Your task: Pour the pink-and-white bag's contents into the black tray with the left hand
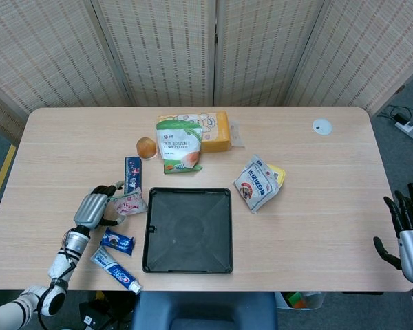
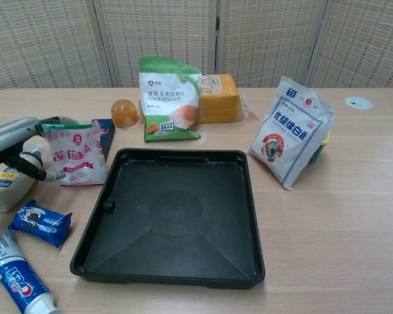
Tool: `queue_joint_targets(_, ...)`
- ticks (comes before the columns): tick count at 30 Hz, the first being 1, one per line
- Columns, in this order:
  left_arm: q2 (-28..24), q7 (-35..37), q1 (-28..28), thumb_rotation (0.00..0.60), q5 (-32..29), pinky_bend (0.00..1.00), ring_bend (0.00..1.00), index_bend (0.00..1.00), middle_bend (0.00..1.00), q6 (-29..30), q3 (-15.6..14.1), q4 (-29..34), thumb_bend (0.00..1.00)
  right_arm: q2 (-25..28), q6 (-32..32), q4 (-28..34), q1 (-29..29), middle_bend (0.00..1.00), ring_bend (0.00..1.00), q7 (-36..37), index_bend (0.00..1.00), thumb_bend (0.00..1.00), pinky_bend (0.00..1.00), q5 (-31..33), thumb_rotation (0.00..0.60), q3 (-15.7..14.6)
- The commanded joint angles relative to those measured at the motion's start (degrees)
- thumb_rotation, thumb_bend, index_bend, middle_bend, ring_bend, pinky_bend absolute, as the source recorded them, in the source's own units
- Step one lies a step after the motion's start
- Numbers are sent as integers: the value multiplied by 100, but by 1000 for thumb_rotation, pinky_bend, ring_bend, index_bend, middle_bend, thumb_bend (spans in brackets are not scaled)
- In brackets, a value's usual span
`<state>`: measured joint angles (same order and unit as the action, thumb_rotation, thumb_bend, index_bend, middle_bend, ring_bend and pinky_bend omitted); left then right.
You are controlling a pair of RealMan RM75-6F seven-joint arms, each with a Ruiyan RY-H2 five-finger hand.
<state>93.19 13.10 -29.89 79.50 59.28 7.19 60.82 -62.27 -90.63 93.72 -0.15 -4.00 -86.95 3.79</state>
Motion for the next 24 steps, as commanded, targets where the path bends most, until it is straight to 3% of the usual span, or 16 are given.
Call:
queue_joint_targets(1,52,66,17,600,-37,192,271,165,275,-14,-18,-121,274,1,4,2,-2,0,21,-4,0,367,0,5,600,0)
queue_joint_targets(9,298,293,-51,600,49,192,283,258,306,-57,-87,-449,274,15,-46,16,-46,0,21,-7,0,366,0,12,600,-2)
queue_joint_targets(24,888,616,-164,600,202,191,346,320,387,122,-109,-1257,273,25,-69,14,-99,0,22,8,0,366,0,63,600,7)
